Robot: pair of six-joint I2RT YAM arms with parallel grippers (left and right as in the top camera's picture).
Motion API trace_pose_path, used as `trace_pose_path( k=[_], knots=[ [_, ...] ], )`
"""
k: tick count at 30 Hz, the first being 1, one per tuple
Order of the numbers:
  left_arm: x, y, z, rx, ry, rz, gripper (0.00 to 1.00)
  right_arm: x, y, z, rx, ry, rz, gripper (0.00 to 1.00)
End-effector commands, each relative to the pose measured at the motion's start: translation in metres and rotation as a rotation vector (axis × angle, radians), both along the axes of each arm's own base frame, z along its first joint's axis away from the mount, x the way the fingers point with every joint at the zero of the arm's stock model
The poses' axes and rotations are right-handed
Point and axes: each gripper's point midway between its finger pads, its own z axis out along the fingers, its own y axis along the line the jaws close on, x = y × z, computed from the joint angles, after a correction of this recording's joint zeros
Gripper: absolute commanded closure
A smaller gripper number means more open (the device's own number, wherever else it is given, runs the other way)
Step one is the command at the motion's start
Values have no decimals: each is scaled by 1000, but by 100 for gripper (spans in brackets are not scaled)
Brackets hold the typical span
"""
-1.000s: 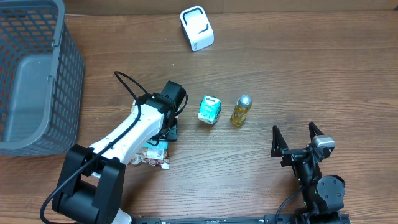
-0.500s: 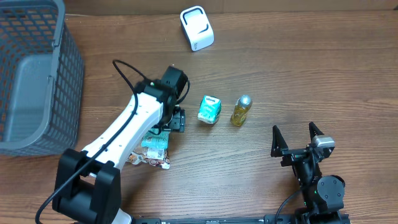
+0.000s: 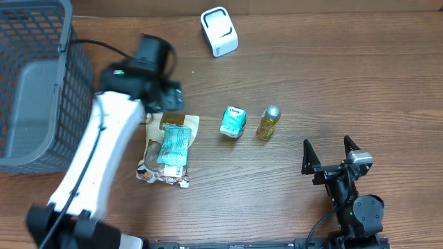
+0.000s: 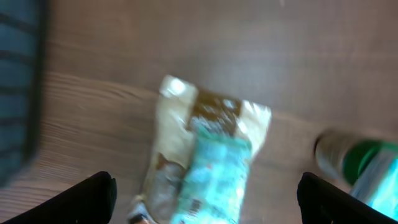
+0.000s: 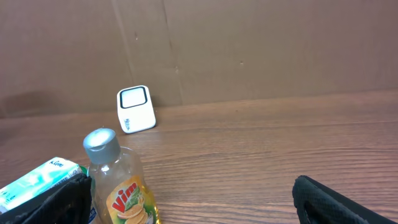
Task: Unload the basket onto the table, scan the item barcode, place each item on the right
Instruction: 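Open the left gripper and raise it beside the basket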
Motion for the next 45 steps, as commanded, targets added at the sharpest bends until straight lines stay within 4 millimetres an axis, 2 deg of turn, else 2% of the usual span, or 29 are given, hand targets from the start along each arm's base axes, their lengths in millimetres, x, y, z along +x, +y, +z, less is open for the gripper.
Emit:
trace_pose_path(
  k=[1, 3, 6, 9, 13, 45],
  knots=[
    [5, 42, 40, 46, -120, 66, 10, 0, 0, -2, -4, -4, 2, 0],
    [4, 66, 43, 84, -125, 131, 0, 0, 0, -2, -4, -4, 2, 0],
    [3, 88, 41, 97, -118, 188, 1, 0, 0, -2, -4, -4, 2, 0],
    [1, 102, 41, 99, -114, 228, 1, 0, 0, -2, -4, -4, 2, 0],
    [-1, 111, 41, 100, -114, 254, 0, 0, 0, -2, -4, -4, 2, 0],
    [-1, 110, 41, 97, -110, 252, 0, 0, 0, -2, -4, -4, 2, 0]
  ],
)
